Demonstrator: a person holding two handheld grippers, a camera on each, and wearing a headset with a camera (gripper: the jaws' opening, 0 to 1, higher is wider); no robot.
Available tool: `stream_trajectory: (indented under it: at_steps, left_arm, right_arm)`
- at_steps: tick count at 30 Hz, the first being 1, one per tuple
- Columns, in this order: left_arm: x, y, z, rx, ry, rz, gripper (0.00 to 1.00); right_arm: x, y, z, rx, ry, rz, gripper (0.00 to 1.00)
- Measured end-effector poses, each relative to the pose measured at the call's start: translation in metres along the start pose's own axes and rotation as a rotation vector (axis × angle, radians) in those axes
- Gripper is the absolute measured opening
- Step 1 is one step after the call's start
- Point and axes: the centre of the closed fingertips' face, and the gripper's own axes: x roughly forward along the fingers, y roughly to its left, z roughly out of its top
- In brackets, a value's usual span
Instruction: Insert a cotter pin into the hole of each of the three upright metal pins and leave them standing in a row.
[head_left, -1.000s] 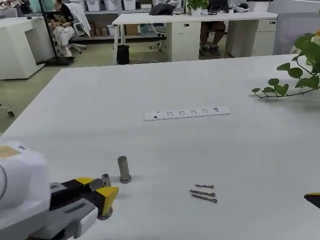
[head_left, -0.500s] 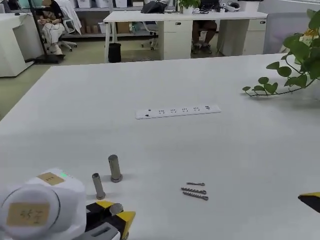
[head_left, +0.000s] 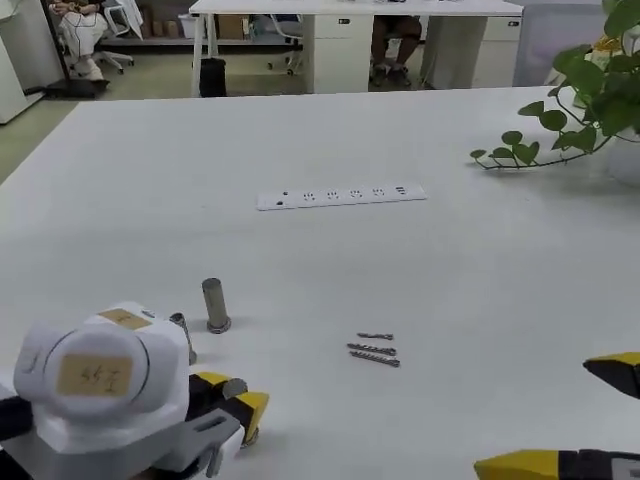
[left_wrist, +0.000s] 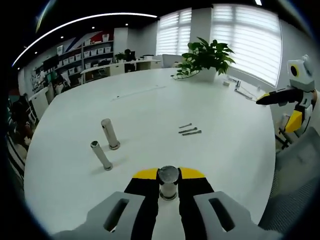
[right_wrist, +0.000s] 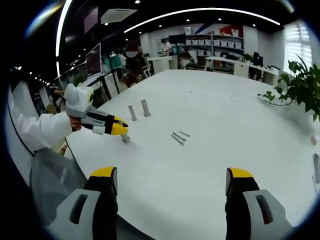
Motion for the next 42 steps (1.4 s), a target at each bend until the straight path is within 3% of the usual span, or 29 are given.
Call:
stream_trajectory:
  at_steps: [9,21,24,28,30,32,35,38,39,41,42]
  left_arm:
    - [0.005,-0.001,-0.007,-0.001,0.009,0.012,0.1]
    - [0.003,-0.006,-0.005,0.02,-0.036,0.029,0.11]
    - [0.003,-0.006,-0.004,0.017,-0.05,0.054,0.11]
    - [0.003,-0.006,-0.005,0.029,-0.059,0.082,0.11]
    - [0.005,-0.003,-0.012,0.049,-0.028,0.111,0.12]
    - [0.006,-0.008,-0.021,0.076,0.013,0.086,0.19]
    - [0.001,-0.013,-0.016,0.071,-0.031,0.05,0.3]
    - [-0.002,-0.021,-0.015,0.088,-0.03,-0.014,0.43]
    - [-0.003,-0.025,-0.019,0.08,-0.012,-0.051,0.5]
    - [-0.007,-0.022,-0.017,0.074,-0.042,-0.049,0.66]
    - [-0.009,-0.022,-0.016,0.074,-0.053,-0.055,0.8]
  right_arm:
    - [-0.004,0.004,0.005,-0.016,-0.015,-0.019,0.88]
    - [-0.008,0.005,0.001,-0.015,-0.001,-0.033,0.87]
    - [-0.007,0.001,-0.001,-0.016,0.006,-0.053,0.87]
    - [-0.006,0.005,0.0,-0.029,0.01,-0.043,0.87]
    - [-0.006,0.006,0.0,-0.03,0.006,-0.041,0.87]
    - [-0.005,0.006,-0.001,-0.029,0.008,-0.042,0.87]
    - [-0.003,0.005,-0.005,-0.032,0.019,-0.051,0.87]
    - [-0.002,0.006,-0.009,-0.03,0.029,-0.05,0.87]
    - [-0.001,0.007,-0.01,-0.031,0.032,-0.048,0.87]
    - [0.003,0.009,-0.011,-0.034,0.037,-0.042,0.87]
    - [0.004,0.01,-0.012,-0.034,0.04,-0.039,0.87]
